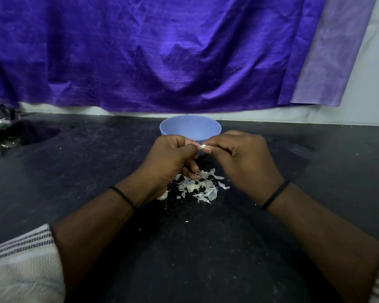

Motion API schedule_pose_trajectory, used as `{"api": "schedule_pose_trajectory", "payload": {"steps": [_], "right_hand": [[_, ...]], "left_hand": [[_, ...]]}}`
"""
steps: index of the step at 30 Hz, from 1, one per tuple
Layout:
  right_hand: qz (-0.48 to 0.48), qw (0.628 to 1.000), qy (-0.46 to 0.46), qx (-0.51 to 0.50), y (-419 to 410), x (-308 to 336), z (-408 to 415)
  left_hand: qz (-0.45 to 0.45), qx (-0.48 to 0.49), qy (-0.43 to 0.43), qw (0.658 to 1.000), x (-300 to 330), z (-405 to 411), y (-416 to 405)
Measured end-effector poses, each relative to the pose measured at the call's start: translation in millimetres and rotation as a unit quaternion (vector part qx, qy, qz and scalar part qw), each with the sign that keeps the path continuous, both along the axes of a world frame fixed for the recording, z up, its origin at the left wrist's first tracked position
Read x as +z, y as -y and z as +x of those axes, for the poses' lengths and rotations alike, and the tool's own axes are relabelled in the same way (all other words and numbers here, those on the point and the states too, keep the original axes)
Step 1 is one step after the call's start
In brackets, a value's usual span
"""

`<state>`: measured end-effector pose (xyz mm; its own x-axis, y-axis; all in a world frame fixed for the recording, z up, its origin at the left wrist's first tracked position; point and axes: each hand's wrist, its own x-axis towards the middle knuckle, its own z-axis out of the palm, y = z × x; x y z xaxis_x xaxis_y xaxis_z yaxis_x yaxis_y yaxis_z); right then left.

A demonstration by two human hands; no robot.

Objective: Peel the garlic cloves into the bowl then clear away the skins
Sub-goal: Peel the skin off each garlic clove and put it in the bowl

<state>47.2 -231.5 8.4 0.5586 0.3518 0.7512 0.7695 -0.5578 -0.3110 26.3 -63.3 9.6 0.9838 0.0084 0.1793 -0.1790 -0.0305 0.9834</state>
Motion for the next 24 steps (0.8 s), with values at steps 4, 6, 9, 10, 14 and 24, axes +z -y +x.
{"api": "schedule_pose_trajectory", "payload": {"steps": [4,6,9,10,14,24], "right_hand": [[0.09,0.988,-0.124,0.003,-4,-3,-2],[0.142,0.968,-0.205,0.015,-5,-3,-1],[0.185,0.944,-0.27,0.039,-7,-3,-1],[0.195,0.938,-0.283,0.045,-8,-2,-2],[0.242,0.904,-0.346,0.068,-11,0,-6],[0.22,0.9,-0.374,0.042,-13,0,-7]], "left_hand": [[-0.001,0.006,0.005,1.0,-1,-1,3],[-0.005,0.005,0.004,1.0,-2,-1,3],[-0.01,0.006,0.005,1.0,-2,0,2],[-0.011,0.007,0.007,1.0,-1,0,2],[-0.009,0.013,0.012,1.0,-1,-1,3],[0.003,0.012,0.016,1.0,-3,0,2]]}}
